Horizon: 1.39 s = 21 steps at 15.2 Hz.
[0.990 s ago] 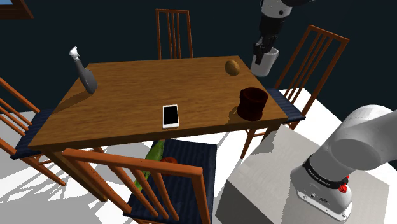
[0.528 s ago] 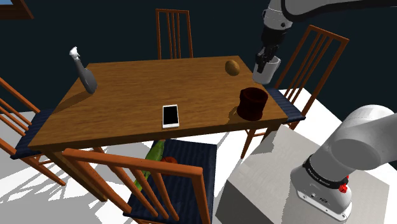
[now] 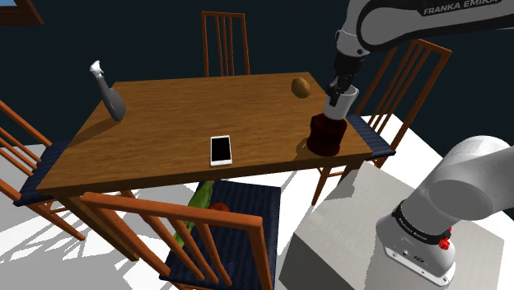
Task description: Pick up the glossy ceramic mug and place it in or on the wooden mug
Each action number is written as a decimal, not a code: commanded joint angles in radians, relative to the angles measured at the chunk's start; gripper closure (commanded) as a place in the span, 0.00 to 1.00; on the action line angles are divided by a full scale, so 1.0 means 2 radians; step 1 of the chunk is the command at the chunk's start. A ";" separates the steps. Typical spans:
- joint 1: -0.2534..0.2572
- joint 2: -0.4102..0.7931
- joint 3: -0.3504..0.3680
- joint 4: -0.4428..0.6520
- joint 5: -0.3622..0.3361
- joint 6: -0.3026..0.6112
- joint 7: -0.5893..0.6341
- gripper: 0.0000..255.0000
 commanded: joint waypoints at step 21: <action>0.001 -0.008 0.002 0.033 0.002 -0.041 0.000 0.00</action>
